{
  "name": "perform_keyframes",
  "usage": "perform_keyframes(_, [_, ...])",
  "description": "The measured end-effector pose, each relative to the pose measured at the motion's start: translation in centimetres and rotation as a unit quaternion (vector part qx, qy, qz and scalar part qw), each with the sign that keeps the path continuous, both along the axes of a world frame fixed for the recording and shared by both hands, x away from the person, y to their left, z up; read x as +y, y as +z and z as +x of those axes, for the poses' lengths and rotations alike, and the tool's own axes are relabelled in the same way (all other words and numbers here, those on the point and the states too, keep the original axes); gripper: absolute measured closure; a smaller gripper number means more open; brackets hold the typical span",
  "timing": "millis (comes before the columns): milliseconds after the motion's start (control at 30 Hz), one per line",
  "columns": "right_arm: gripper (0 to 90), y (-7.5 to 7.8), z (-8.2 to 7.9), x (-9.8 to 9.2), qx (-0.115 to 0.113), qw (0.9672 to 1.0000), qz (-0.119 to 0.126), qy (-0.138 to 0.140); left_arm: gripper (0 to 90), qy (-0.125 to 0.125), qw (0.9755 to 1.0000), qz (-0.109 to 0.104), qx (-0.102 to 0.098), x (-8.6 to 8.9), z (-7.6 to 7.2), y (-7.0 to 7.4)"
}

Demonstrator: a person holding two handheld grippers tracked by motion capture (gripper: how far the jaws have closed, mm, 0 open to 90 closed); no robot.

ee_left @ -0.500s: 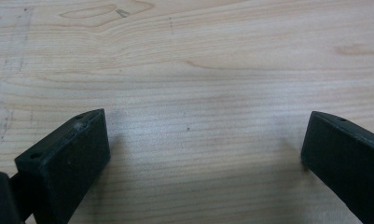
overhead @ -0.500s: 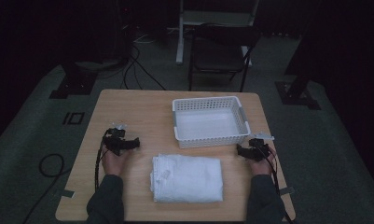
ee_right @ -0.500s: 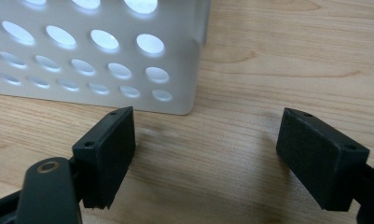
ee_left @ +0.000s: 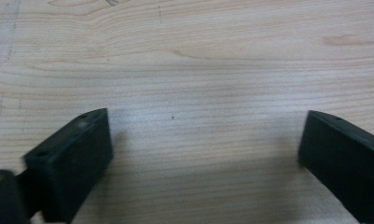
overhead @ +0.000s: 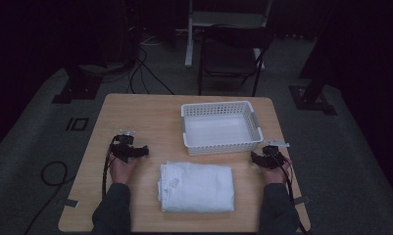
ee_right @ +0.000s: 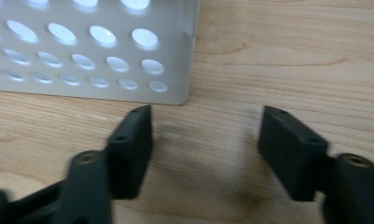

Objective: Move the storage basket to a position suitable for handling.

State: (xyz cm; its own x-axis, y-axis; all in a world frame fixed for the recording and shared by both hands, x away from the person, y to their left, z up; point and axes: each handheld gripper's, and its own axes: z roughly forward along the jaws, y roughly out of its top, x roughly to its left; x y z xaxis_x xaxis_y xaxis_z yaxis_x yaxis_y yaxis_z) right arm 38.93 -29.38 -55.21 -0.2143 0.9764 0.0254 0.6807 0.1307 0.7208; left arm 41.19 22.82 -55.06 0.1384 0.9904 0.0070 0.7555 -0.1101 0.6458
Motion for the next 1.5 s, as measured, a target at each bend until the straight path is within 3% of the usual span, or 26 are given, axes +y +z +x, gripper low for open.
perform_keyframes(100, [45.8,0.4,-0.3,-0.4,-0.005,0.9999,0.015,0.004,10.6,-0.006,1.0,-0.001,-0.001,-0.1,-0.2,0.1])
perform_keyframes(267, [47.8,1.2,-0.8,-0.3,-0.021,0.9998,-0.001,0.006,16.0,-0.01,0.9999,0.0,0.005,-0.2,-0.4,0.4])
perform_keyframes(533, [51.7,2.7,-1.4,-0.6,-0.044,0.9989,0.015,0.012,30.1,-0.026,0.9996,0.011,-0.001,-0.6,-0.8,0.6])
perform_keyframes(767, [55.4,3.8,-1.9,-0.7,-0.061,0.9978,0.026,0.011,38.4,-0.049,0.9988,-0.009,-0.004,-0.7,-1.0,0.7])
perform_keyframes(1000, [58.5,5.0,-2.3,-1.1,-0.076,0.9963,0.038,0.015,39.9,-0.055,0.9983,-0.01,-0.013,-0.8,-1.2,0.9])
perform_keyframes(1133, [58.6,6.1,-2.1,-0.9,-0.087,0.9955,0.032,0.018,39.3,-0.056,0.9979,-0.023,-0.021,-0.4,-1.3,1.1])
perform_keyframes(1500, [58.3,7.1,0.2,-0.4,-0.084,0.9963,0.018,0.006,37.9,-0.065,0.9959,-0.038,-0.05,-0.7,-2.0,2.1])
